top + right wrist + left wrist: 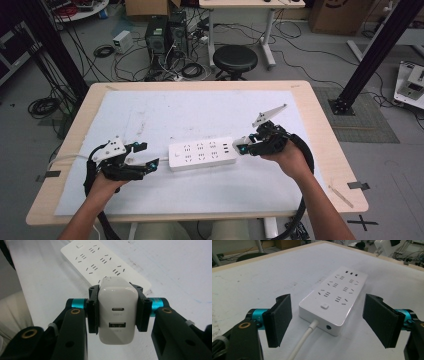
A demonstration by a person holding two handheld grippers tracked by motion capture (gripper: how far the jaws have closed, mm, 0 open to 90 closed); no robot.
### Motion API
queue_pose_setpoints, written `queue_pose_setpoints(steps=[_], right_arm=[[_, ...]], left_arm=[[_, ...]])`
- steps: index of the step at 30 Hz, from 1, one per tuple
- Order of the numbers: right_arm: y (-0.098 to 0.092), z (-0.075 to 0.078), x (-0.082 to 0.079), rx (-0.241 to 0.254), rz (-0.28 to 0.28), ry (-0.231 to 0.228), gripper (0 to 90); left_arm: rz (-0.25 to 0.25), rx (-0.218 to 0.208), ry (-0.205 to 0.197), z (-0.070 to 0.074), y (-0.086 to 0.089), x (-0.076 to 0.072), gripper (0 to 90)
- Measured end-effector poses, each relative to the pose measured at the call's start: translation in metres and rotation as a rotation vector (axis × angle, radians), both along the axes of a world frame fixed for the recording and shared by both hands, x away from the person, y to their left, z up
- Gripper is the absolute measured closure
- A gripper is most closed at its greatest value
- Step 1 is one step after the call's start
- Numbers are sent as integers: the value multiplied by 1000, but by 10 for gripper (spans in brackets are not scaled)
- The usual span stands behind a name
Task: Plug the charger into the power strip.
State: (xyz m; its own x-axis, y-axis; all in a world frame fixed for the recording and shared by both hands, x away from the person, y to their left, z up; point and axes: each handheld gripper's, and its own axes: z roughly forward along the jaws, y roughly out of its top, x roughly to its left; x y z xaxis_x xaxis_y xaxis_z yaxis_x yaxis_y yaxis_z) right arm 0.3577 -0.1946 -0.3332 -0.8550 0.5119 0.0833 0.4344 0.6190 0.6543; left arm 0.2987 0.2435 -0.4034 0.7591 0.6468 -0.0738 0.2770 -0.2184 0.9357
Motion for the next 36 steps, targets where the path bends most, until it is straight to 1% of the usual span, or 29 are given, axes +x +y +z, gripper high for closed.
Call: queue_pose_setpoints(steps=[2, 5, 7, 11, 12, 15, 16, 22, 25, 27, 29, 32, 36], right_arm=[[4, 2, 4, -21, 12, -5, 633], [10, 4, 9, -67, 32, -16, 633], [14, 6, 11, -91, 48, -29, 633], [20, 7, 16, -113, 68, -42, 633], [23, 8, 18, -134, 81, -48, 633], [28, 7, 22, -142, 113, -51, 633], [30, 8, 24, -154, 125, -50, 633], [41, 6, 32, -183, 172, -46, 633], [45, 5, 36, -189, 190, -43, 633], [48, 4, 39, -197, 200, -32, 633], [52, 2, 43, -210, 213, -31, 633], [60, 0, 47, -237, 245, -32, 633], [69, -2, 54, -256, 286, -31, 633]], left_arm=[[0, -3, 1, -1, 2, 1, 237], [4, -7, 3, -1, 4, 1, 237], [5, -12, 5, -2, 5, 1, 237], [7, -16, 8, -4, 6, 1, 237], [8, -16, 9, -4, 6, 0, 237], [12, -21, 6, -4, 7, 1, 237], [13, -21, 5, -4, 7, 1, 237], [19, -20, 1, -5, 9, 1, 237], [22, -14, -1, -5, 10, 1, 237], [22, -7, -3, -5, 11, 1, 237], [22, -3, -5, -6, 11, 1, 237], [23, 0, -3, -7, 11, 2, 237], [18, 3, -1, -8, 11, 3, 237]])
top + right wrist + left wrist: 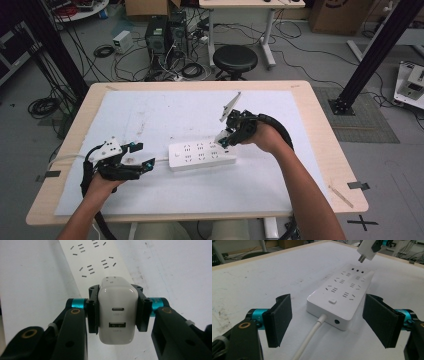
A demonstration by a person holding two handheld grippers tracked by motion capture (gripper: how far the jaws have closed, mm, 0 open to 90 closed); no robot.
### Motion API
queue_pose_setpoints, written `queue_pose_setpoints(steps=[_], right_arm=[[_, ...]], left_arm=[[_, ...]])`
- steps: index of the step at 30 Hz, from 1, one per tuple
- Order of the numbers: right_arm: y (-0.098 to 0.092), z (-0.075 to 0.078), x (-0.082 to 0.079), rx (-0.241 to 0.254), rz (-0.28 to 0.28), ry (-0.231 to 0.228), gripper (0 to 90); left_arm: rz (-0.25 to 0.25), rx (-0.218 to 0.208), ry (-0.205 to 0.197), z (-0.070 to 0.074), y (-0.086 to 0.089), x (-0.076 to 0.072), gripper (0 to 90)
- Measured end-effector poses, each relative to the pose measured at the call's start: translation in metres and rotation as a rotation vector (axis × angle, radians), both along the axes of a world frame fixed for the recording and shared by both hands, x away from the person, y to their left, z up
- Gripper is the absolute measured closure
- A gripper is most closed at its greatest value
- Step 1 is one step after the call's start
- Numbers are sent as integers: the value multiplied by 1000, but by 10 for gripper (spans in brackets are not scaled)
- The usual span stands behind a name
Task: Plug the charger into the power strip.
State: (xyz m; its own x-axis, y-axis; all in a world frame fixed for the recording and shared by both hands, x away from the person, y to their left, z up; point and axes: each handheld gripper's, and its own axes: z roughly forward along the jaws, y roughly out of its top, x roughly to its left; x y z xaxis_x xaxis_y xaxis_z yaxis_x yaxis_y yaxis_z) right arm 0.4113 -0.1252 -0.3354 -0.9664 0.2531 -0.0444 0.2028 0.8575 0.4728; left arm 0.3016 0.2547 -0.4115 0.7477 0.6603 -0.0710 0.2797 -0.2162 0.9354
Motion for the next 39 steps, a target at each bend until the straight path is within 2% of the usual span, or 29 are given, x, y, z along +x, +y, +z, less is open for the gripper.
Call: queue_pose_setpoints(steps=[13, 22, 25, 27, 30, 39], right_arm=[[20, -12, 20, -74, 82, 10, 633], [30, -20, 23, -124, 134, 5, 633], [33, -21, 24, -127, 156, 2, 633], [36, -21, 23, -148, 186, -18, 633], [43, -19, 22, -209, 245, -49, 633], [69, -16, 22, -366, 316, -61, 635]], left_arm=[[-6, -1, 5, -3, 5, 4, 237], [-2, -11, 12, -5, 8, 5, 237], [-1, -14, 19, -7, 9, 5, 237], [0, -16, 22, -8, 10, 5, 237], [2, -16, 22, -9, 11, 5, 237], [3, -24, 26, -11, 10, 6, 237]])
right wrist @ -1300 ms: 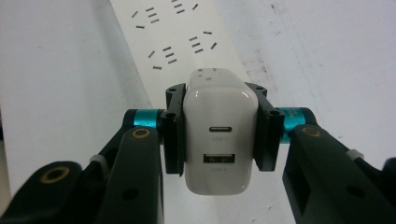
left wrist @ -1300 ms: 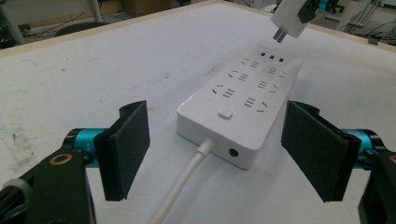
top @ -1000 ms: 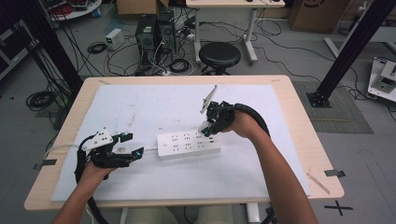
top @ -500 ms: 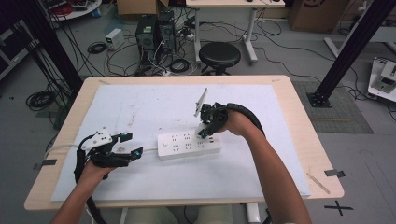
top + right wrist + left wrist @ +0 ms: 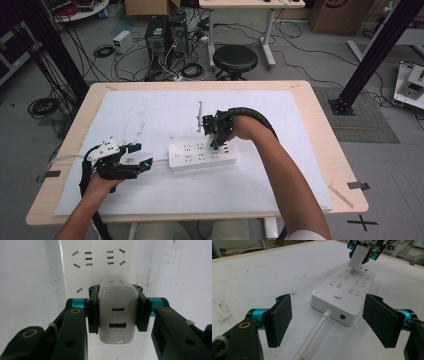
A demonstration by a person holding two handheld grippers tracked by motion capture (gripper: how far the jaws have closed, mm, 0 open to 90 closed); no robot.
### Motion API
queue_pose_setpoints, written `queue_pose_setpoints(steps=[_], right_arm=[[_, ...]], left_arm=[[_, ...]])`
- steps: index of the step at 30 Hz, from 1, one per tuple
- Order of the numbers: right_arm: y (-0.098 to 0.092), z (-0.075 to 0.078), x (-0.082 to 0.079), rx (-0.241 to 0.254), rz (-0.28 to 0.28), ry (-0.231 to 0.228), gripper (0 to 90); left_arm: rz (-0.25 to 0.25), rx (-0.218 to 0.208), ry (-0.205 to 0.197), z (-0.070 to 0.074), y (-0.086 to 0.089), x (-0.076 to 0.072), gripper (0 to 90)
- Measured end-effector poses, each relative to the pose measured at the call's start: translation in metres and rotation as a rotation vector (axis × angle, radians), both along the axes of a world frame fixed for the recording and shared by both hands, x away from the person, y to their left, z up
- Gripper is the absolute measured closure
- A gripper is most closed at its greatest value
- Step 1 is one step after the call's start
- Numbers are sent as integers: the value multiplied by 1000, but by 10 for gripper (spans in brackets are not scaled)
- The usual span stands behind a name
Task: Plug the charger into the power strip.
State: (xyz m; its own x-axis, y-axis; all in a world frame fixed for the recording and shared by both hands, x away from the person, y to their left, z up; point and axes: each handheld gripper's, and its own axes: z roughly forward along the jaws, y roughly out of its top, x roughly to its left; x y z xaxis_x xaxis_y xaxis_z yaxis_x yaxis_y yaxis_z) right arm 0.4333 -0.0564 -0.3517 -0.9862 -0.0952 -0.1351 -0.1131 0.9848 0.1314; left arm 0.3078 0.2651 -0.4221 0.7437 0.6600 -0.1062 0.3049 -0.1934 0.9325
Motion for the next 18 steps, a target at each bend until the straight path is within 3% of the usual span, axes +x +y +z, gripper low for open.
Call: queue_pose_setpoints(steps=[7, 9, 18], right_arm=[[16, 0, 0, -75, 27, -6, 636], [23, -8, -1, -143, 31, -7, 636], [23, -9, 3, -131, 16, 14, 637]], left_arm=[[3, -5, 2, 0, 1, 0, 237], [4, -6, -2, 0, 2, -1, 237], [10, -8, 4, 0, 6, 0, 237]])
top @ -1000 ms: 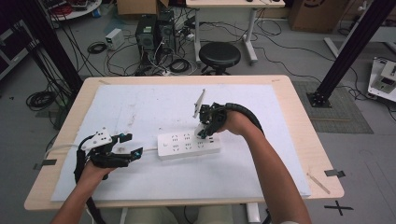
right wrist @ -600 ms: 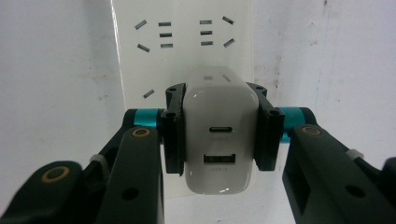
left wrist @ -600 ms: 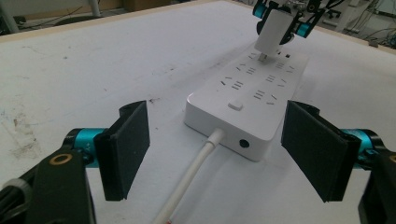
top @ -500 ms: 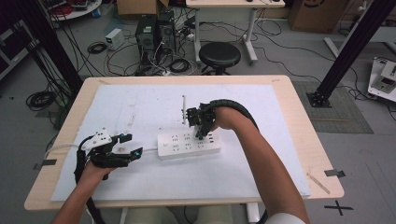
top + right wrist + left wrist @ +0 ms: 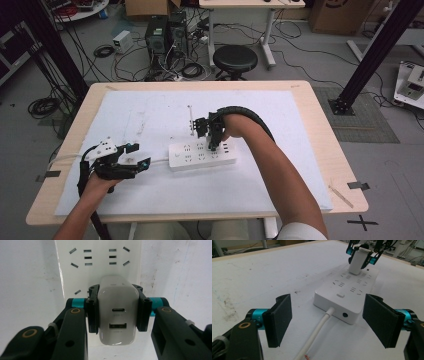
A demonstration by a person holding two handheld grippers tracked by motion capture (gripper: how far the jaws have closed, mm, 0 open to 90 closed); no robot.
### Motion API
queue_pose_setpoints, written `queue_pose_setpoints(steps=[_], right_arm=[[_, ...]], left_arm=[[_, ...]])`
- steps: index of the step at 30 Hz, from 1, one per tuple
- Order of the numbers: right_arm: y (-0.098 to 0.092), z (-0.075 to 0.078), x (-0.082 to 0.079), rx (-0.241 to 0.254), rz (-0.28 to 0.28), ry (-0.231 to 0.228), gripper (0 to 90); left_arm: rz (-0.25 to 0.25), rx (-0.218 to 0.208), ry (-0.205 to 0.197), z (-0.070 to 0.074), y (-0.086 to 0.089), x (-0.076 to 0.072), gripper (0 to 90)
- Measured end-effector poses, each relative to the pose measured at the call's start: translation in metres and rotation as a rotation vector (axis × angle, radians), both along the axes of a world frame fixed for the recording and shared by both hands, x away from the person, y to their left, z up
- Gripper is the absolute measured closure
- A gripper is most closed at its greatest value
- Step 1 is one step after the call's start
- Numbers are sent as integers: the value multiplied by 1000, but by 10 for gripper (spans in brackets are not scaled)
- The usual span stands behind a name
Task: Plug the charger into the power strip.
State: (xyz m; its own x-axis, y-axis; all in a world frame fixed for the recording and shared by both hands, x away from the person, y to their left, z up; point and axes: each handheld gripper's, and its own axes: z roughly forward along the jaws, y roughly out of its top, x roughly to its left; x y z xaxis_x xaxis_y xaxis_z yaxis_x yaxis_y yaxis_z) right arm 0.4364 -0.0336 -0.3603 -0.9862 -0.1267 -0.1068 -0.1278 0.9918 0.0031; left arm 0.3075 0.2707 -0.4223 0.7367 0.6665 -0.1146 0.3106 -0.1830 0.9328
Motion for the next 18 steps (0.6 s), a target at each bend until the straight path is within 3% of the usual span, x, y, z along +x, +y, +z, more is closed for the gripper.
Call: queue_pose_setpoints(steps=[9, 14, 18], right_arm=[[7, -2, 0, -40, -29, 9, 638], [7, -2, 1, -35, -29, 10, 637], [3, -3, -1, -5, -33, 4, 634]], left_arm=[[0, 7, -1, 0, 0, 0, 237], [-3, 5, 0, 0, -2, 0, 237], [-1, 1, -10, 2, -1, -2, 237]])
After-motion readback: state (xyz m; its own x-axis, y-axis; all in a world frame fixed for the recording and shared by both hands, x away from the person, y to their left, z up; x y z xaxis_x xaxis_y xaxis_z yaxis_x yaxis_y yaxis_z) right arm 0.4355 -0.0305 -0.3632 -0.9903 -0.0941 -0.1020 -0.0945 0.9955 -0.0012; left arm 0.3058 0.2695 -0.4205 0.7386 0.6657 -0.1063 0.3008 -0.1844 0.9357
